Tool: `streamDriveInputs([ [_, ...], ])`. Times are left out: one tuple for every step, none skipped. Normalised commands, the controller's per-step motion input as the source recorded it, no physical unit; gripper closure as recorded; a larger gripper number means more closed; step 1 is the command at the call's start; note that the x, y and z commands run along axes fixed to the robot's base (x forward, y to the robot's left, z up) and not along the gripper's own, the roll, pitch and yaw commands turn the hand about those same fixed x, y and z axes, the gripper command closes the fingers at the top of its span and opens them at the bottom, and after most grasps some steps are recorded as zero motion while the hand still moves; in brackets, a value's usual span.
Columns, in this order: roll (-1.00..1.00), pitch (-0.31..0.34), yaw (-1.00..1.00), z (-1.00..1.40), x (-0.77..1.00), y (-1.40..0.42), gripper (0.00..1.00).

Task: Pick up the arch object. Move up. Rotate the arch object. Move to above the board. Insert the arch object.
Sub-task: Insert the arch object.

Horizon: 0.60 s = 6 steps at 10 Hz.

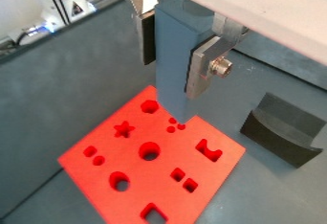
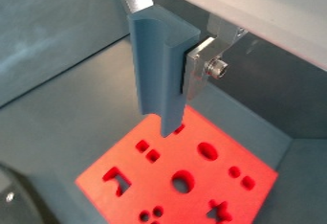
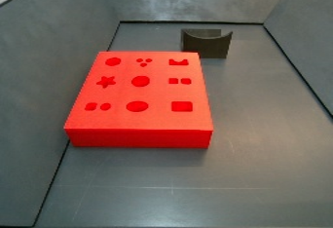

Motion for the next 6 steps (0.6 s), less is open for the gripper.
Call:
streamDriveInputs([
  [0.00,0.000,0.42,-0.61,0.15,0.35,1.00],
  [0.00,0.006,0.38,-0.66,0.28,0.26,1.00],
  [0.03,0.067,0.26,-0.68,0.44,0.18,1.00],
  [0.04,0.093,0.10,-0.74,0.62,0.20,1.00],
  [0.04,0.090,0.00,-0.82,0.69,0.26,1.00],
  [0.04,0.100,0.00,-0.80,0.80,0.22,1.00],
])
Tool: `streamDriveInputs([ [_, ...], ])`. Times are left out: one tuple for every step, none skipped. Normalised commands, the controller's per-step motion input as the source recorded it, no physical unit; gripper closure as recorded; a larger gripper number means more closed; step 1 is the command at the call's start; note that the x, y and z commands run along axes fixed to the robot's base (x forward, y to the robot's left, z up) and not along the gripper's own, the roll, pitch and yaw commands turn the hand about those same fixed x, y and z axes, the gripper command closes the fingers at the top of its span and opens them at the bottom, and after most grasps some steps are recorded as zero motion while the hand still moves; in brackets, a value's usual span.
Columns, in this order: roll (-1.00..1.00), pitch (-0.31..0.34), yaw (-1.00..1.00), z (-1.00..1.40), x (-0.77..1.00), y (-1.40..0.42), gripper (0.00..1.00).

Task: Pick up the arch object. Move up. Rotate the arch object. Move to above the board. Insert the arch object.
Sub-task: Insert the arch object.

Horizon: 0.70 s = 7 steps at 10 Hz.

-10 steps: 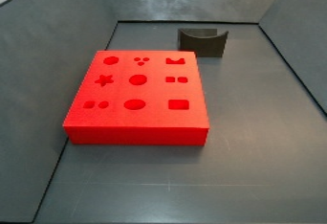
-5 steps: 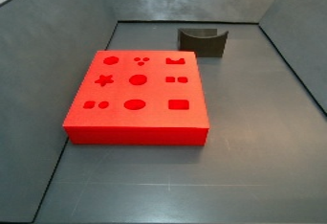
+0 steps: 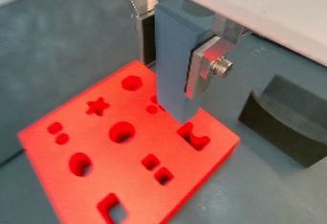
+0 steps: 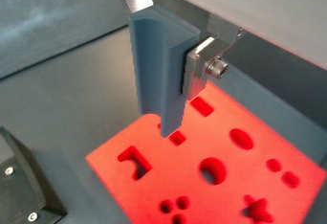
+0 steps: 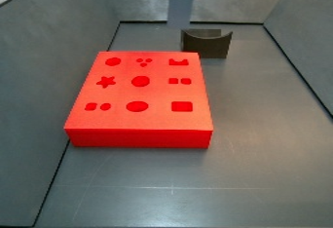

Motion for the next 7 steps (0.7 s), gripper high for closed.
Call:
streamDriveInputs([
  [0.15,0.019,0.00,-0.80,0.50,0.13,1.00],
  [0.17,0.000,0.01,-0.75,0.35,0.11,1.00],
  [0.22,0.000,0.26,-0.72,0.06,0.09,1.00],
  [0.27,-0.064,0.39,-0.73,-0.13,0.09,1.00],
  [0.26,-0.153,0.27,-0.71,-0.55,0.21,1.00],
  [0.13,-0.037,0.06,-0.43,-0.33,0.13,1.00],
  [0.00,0.000,0.02,-0.31,-0.01,0.05,1.00],
])
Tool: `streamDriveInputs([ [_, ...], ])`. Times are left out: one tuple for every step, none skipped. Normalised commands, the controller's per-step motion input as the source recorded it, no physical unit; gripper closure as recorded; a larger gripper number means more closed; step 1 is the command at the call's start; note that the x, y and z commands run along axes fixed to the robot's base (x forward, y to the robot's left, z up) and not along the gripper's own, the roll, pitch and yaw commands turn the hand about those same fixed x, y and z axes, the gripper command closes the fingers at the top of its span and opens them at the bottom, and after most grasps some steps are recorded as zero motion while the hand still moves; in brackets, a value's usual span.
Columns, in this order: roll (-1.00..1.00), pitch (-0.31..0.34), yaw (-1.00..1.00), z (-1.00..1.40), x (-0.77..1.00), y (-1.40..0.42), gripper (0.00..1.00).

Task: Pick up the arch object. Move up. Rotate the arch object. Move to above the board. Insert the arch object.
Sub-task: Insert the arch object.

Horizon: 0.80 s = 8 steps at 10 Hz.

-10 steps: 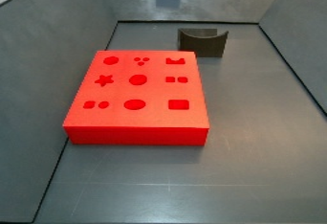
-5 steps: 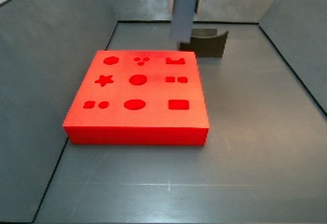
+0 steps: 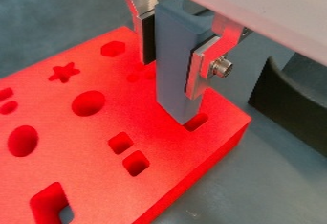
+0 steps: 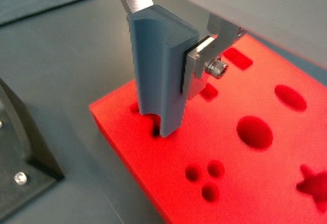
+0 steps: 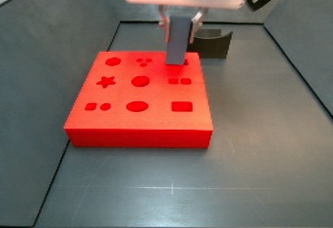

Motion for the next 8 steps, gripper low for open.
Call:
streamDriveInputs([
  [-0.01,-0.007,-0.18,-0.27,-0.13,0.09,1.00],
  [-0.10,0.000,-0.29,-0.25,0.15,0.04,1.00],
  [-0.06,0.000,-0.25,-0.30,0.19,0.05,1.00],
  [-0.06,0.019,-0.13,-0.39,0.41,0.07,1.00],
  [-0.06,0.000,-0.15,-0.43,0.06,0.08,1.00],
  [-0.10,0.000,0.00,-0.53,0.17,0.01,1.00],
  [-0.16,0.000,0.11,-0.57,0.07,0.00,1.00],
  [-0.10,-0.043,0.05,-0.65,0.00,0.00,1.00],
])
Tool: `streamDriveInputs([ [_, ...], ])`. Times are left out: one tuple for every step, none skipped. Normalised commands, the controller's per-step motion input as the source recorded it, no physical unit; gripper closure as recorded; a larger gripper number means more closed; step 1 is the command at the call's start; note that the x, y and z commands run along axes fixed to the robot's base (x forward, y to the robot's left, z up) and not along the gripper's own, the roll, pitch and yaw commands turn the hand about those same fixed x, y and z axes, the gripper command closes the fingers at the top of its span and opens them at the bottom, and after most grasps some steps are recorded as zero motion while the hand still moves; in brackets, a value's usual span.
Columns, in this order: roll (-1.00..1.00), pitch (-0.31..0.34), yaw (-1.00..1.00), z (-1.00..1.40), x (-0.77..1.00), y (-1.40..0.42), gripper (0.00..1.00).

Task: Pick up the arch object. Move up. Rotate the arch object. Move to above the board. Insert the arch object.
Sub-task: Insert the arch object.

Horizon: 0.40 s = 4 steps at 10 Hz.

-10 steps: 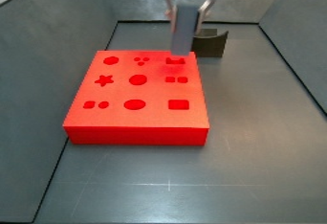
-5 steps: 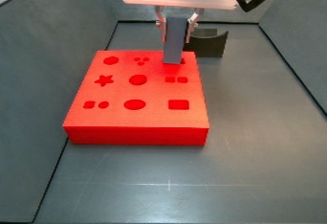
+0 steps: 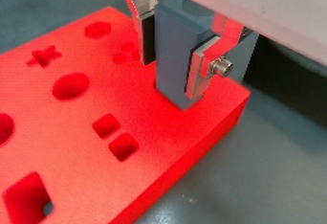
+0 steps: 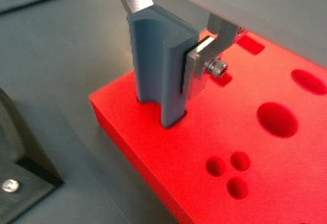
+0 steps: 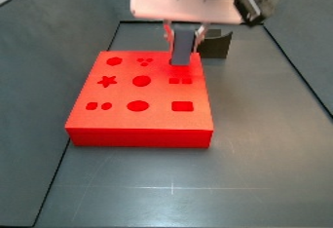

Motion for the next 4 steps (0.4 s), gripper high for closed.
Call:
streamDriveInputs([
  [-0.05,-0.073,0.00,-0.55,-0.02,0.00,1.00],
  [-0.10,-0.069,0.00,-0.32,0.00,0.00,1.00],
  [-0.09,-0.076,0.00,-0.12,0.00,0.03,1.00],
  [0.00,0.000,0.00,0.00,0.00,0.00,1.00],
])
